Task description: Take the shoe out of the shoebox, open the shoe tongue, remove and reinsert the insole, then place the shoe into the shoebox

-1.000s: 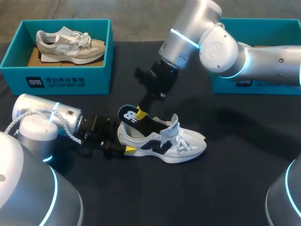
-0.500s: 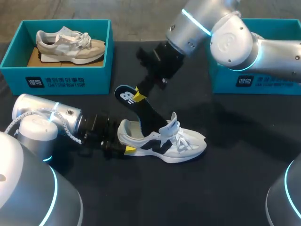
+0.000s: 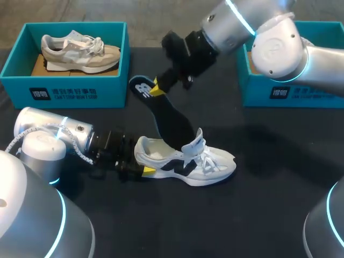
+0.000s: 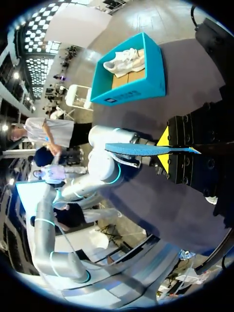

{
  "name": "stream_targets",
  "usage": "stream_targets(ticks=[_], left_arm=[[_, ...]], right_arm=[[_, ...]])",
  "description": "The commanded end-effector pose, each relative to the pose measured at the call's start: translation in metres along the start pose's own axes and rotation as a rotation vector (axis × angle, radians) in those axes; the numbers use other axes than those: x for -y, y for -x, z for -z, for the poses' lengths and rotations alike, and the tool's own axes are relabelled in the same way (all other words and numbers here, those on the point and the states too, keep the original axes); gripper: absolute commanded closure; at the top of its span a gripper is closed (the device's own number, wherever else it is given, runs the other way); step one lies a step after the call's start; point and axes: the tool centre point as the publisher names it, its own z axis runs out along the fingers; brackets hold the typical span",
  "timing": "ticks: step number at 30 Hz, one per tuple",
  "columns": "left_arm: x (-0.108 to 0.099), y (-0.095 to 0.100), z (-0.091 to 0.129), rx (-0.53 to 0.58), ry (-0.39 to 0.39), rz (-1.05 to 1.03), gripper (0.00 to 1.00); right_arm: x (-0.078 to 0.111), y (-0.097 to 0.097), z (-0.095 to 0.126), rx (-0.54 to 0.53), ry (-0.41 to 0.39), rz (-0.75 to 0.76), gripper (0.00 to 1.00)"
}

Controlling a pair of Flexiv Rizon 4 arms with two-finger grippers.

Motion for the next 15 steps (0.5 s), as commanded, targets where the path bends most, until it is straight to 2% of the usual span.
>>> stream_targets(ticks=[1,8,14,15], left_arm=[[-0.002,0.001,-0.001,0.002,0.001,0.000,1.00],[-0.002,0.001,-0.001,0.002,0.001,0.000,1.00],[-0.002,0.001,-0.001,0.002,0.001,0.000,1.00],[-0.002,0.001,-0.001,0.002,0.001,0.000,1.00]], right_arm=[[-0.014,-0.004,0.018,0.060,-0.005,-0.007,1.00],[-0.041,0.000,0.049,0.123,-0.001,-0.031,1.00],[-0.055,-0.001,0.071,0.153,0.014,-0.059,1.00],[-0.062,-0.004,0.081,0.163,0.030,-0.077,1.00]])
